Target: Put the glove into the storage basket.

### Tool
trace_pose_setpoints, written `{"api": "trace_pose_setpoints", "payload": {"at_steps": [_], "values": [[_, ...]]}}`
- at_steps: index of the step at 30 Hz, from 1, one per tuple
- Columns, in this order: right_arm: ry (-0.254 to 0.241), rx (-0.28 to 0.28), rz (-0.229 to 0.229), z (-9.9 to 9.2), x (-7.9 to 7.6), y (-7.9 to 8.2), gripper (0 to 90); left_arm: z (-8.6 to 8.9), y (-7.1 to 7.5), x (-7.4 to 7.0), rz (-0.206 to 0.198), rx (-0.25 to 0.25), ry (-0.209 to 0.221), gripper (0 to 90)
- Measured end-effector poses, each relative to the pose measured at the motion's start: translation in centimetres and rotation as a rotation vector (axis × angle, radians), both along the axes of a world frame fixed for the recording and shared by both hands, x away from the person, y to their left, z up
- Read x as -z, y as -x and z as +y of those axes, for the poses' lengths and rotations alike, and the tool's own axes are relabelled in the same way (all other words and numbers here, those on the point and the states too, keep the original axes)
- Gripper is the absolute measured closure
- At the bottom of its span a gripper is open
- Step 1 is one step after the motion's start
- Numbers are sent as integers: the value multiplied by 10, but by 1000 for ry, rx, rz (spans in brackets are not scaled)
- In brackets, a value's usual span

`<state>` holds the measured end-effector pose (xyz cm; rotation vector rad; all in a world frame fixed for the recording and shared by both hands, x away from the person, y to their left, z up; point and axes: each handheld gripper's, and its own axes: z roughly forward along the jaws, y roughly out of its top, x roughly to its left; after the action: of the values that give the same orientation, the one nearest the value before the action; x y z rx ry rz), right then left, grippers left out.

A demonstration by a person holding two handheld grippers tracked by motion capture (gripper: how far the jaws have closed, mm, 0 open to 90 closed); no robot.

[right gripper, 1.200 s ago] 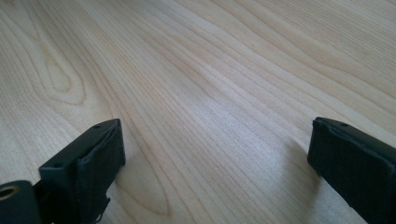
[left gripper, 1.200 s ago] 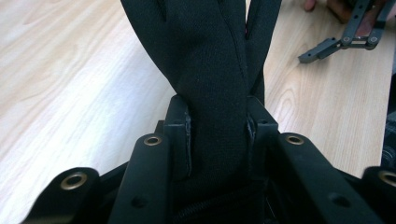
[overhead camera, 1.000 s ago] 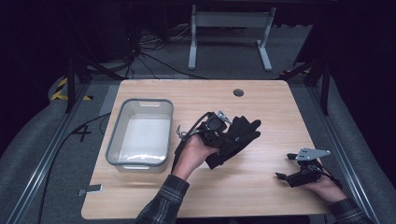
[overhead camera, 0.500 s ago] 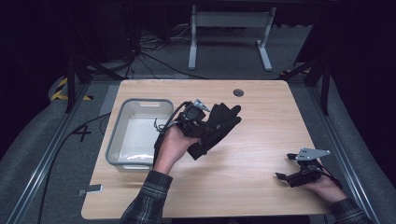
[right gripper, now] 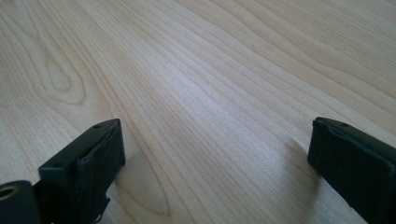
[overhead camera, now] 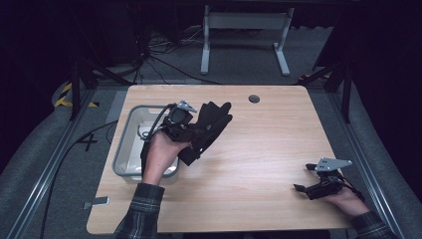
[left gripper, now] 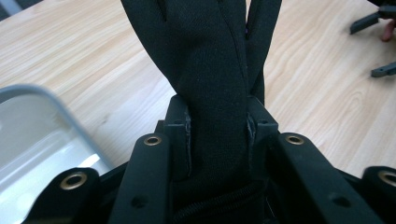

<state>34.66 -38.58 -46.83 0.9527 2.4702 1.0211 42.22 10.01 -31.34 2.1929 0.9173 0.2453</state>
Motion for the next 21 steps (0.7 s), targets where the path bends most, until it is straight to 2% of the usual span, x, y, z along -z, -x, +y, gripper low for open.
{"api": "trace_pose_setpoints", "payload": {"at_steps": [5, 11, 21], "values": [[0, 0, 0, 0, 0, 0, 45, 24, 1, 2, -1, -71, 21, 691], [-1, 2, 0, 0, 0, 0, 45, 58, 3, 7, 1, -146, 26, 691], [-1, 5, 1, 0, 0, -1, 45, 91, 3, 21, 14, -235, 9, 690]]}}
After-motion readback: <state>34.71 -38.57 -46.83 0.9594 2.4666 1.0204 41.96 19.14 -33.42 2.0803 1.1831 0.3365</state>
